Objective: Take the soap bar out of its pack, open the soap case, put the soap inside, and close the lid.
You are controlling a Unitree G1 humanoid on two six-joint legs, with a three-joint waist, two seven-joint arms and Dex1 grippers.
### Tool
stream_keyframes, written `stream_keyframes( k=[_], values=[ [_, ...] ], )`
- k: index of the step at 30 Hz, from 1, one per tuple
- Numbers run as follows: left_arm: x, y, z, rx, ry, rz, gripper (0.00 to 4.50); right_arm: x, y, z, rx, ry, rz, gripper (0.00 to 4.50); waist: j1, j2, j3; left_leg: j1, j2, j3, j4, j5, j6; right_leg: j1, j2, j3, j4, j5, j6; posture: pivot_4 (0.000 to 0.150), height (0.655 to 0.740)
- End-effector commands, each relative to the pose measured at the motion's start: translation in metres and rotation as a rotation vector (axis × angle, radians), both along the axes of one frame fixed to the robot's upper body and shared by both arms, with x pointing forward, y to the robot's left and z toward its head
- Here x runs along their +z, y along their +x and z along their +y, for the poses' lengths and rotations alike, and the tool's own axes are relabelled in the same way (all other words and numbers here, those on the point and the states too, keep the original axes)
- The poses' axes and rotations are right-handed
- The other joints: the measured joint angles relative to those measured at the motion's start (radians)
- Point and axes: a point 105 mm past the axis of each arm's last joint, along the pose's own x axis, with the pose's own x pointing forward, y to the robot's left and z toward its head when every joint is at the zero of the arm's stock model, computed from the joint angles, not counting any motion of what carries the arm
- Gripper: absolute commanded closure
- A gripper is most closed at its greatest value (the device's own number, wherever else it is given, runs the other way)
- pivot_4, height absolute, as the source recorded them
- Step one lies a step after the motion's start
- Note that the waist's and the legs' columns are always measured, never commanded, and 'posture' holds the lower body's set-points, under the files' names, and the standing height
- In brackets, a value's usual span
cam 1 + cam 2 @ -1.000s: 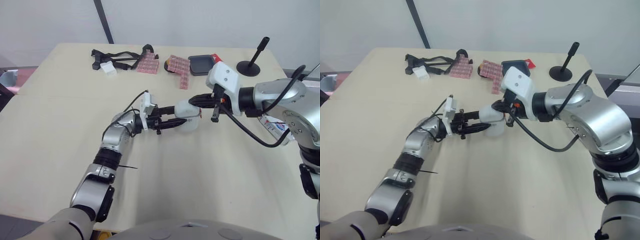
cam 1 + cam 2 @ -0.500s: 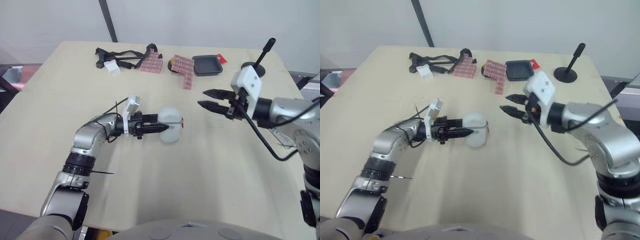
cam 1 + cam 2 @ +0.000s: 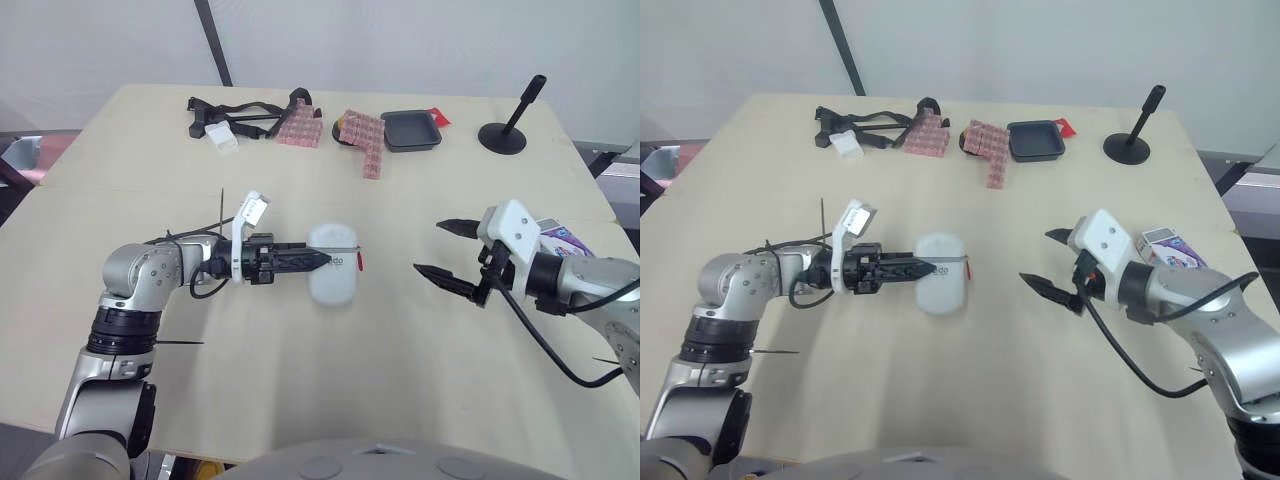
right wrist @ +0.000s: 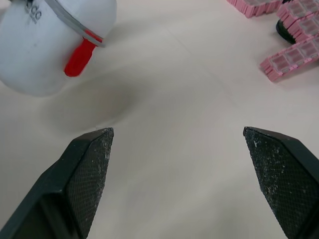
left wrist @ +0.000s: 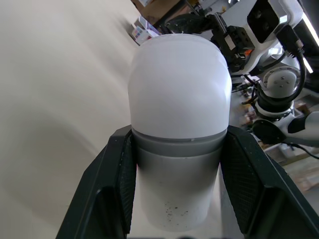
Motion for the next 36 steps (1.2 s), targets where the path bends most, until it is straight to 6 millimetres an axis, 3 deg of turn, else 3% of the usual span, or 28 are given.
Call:
stream_keyframes(
  k=[1, 4, 8, 16, 21, 23, 28, 33, 36],
  values=[
    [0.014, 0.005, -0.008, -0.002, -0.005, -0.004, 2.56, 0.007, 0.001, -0.004, -0.018, -0.009, -0.047, 0.03, -0.003, 0.000, 0.000, 0.000, -0.001, 0.000, 0.000, 0.000, 0.000, 0.000, 0.000, 0.000, 0.000, 0.000, 0.000, 0.150, 0.7400],
    [0.017, 0.011, -0.013, -0.017, -0.030, 0.094, 2.56, 0.010, 0.000, -0.006, -0.027, 0.010, -0.051, 0.03, -0.004, 0.000, 0.000, 0.000, -0.003, -0.001, 0.000, 0.000, 0.000, 0.000, 0.000, 0.000, 0.000, 0.000, 0.000, 0.150, 0.7400],
    [0.008, 0.020, -0.022, -0.005, 0.023, 0.176, 2.56, 0.007, -0.002, -0.010, -0.037, -0.014, -0.046, 0.03, -0.008, 0.000, 0.000, 0.000, -0.004, -0.001, 0.000, 0.000, 0.000, 0.001, 0.000, 0.000, -0.001, 0.000, 0.000, 0.150, 0.7400],
    [0.009, 0.015, -0.026, -0.033, 0.021, 0.144, 2.56, 0.014, 0.000, -0.009, -0.045, -0.012, -0.083, 0.03, -0.009, 0.000, 0.000, -0.001, -0.005, -0.002, 0.000, 0.000, 0.001, 0.001, 0.000, 0.000, -0.002, 0.000, 0.000, 0.150, 0.7400],
    [-0.005, 0.022, -0.033, -0.006, 0.051, 0.216, 2.56, 0.011, 0.000, -0.007, -0.036, -0.023, -0.083, 0.03, -0.009, -0.001, 0.000, 0.000, -0.005, -0.002, 0.000, 0.000, 0.001, 0.002, -0.001, 0.000, -0.002, 0.000, 0.000, 0.150, 0.7400],
    [-0.009, 0.021, -0.040, -0.023, 0.062, 0.258, 1.54, 0.011, 0.001, -0.006, -0.032, -0.029, -0.086, 0.00, -0.008, -0.001, 0.000, 0.000, -0.006, -0.002, 0.000, 0.000, 0.001, 0.002, -0.001, 0.000, -0.002, 0.000, 0.000, 0.150, 0.7400],
    [-0.019, 0.026, -0.052, -0.006, 0.132, 0.301, 0.04, 0.012, 0.002, -0.006, -0.034, -0.030, -0.092, 0.00, -0.005, -0.001, 0.000, 0.000, -0.007, -0.003, 0.000, 0.000, 0.001, 0.003, -0.001, -0.001, -0.002, 0.000, 0.000, 0.150, 0.7400],
    [-0.025, 0.031, -0.048, 0.028, 0.222, 0.279, 0.04, 0.011, 0.002, -0.005, -0.038, -0.028, -0.097, 0.00, -0.013, -0.001, 0.000, 0.000, -0.007, -0.003, 0.000, 0.001, 0.001, 0.003, -0.001, 0.000, -0.002, 0.000, 0.000, 0.150, 0.7400],
    [-0.011, 0.031, -0.030, 0.042, 0.254, 0.209, 0.04, 0.011, 0.002, -0.004, -0.040, -0.028, -0.101, 0.00, -0.016, -0.001, 0.001, 0.000, -0.007, -0.004, 0.000, 0.001, 0.001, 0.003, -0.001, -0.001, -0.002, 0.000, 0.000, 0.150, 0.7400]
  ],
)
